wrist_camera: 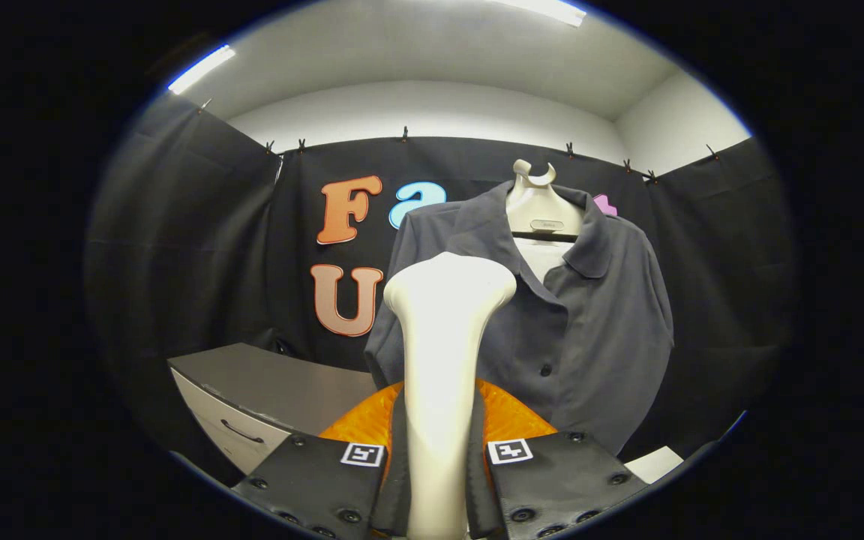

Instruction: Iron the clothes twice with a garment steamer, once on the left side and once on the right side.

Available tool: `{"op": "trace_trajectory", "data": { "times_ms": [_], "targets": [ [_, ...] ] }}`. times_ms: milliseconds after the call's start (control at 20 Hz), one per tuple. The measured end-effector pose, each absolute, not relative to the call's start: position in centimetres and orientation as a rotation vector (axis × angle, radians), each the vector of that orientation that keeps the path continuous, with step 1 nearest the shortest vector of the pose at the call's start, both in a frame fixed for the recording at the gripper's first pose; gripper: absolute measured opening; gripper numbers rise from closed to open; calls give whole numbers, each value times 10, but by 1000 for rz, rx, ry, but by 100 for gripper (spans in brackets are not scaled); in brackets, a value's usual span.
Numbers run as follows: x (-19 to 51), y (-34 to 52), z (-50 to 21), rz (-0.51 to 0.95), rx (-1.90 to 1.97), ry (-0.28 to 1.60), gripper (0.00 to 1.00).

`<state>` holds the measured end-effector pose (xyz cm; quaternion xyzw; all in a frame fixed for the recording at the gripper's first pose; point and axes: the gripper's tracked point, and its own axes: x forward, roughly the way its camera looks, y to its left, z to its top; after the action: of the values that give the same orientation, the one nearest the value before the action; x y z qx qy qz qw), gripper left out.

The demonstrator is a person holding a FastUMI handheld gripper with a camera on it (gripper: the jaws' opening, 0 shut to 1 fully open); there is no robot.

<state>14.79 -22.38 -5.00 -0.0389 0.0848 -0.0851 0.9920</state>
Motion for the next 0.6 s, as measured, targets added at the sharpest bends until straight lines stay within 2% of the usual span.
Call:
{"op": "trace_trajectory", "data": {
  "times_ms": [600],
  "targets": [
    [169,-253,-75,-123,-39,194,37]
  ]
}}
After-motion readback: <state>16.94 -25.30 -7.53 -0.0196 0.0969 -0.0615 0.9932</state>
